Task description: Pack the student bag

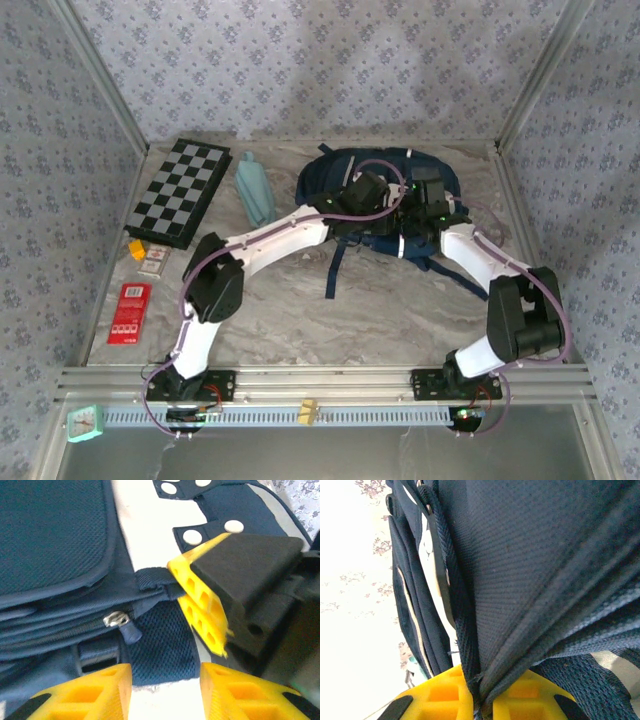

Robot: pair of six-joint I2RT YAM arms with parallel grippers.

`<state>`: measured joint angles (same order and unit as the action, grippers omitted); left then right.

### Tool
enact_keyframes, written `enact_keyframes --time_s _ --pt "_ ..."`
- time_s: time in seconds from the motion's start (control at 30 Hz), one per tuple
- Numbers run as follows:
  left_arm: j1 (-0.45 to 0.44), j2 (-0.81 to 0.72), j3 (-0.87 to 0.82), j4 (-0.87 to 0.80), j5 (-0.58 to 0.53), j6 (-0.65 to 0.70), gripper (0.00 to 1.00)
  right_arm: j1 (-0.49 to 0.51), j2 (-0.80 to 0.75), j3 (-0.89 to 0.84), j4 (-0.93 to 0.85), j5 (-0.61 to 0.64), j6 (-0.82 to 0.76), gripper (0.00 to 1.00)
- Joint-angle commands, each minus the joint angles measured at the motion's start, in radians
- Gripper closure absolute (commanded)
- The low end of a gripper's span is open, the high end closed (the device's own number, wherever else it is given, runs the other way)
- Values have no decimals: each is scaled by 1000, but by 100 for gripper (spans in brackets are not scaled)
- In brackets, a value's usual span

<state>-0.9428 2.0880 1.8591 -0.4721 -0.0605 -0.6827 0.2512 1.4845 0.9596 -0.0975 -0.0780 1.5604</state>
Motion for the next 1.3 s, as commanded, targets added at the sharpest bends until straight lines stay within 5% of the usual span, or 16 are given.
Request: enact_keyframes --time_s 0.0,0.63,0.9,1.13,1.27 --pt "-3 65 51 -53 16 22 60 7 -64 7 87 -43 39 100" --pt "9 201 170 -26 -280 -78 67 67 -90 -11 119 -31 101 100" --pt "10 166 159 40 -256 -24 84 53 -91 -25 128 -47 91 100" --pt "24 28 67 29 -139 8 99 -3 -89 -18 102 -112 26 100" --pt "59 -40 -7 -22 -29 8 100 -63 -93 -25 104 -171 -22 100"
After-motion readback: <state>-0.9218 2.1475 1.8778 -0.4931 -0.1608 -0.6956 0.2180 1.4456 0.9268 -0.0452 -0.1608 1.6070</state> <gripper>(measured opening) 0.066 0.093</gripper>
